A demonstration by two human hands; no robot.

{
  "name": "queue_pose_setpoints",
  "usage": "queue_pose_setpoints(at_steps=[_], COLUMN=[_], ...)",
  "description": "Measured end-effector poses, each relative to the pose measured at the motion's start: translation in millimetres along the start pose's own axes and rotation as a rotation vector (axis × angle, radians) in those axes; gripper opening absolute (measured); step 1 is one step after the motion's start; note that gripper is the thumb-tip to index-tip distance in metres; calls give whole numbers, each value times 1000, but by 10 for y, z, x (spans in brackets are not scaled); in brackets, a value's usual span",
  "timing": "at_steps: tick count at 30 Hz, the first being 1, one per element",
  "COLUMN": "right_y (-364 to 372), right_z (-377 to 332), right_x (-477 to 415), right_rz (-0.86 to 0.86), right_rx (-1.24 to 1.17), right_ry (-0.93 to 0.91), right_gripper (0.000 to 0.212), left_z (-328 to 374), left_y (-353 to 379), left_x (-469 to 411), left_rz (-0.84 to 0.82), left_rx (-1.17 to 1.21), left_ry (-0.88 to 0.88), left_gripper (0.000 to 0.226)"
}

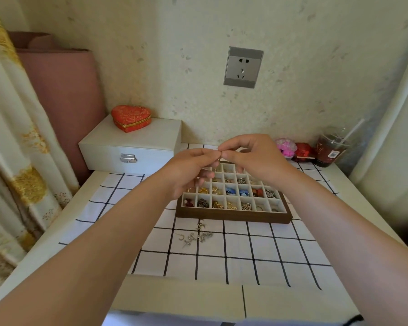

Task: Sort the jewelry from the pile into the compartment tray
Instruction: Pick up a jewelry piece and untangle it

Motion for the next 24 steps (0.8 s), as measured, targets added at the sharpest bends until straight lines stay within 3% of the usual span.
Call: queue_pose_setpoints(at_steps=[13, 16, 20, 24], right_y=[-314, -312, -114, -25], right_z=[416, 684, 1095, 1205], right_x=[-279, -349, -267, -228], right_rz=[-27, -47, -252, -312], right_rx=[154, 265, 493, 538], right_ry=[23, 52, 186, 256], right_gripper=[5, 5, 12, 16], left_z=[145, 214, 94, -54], left_y=[241, 168, 187, 220], left_x=[-360, -410, -448, -502], left_rz=[55, 246, 409, 398], left_rx=[-46, -459, -1106, -1286], left_ry=[19, 206, 369, 392], left_gripper=[27, 32, 47, 57])
Point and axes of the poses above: each hand's wrist, its own x-axis away from the middle knuckle, its own y-axis out of the palm, z = x × y, the point moved 10 cm from there along -x, towards the middle knuckle, and after that the axes turned 13 degrees about -y, right-handed, at the moved point
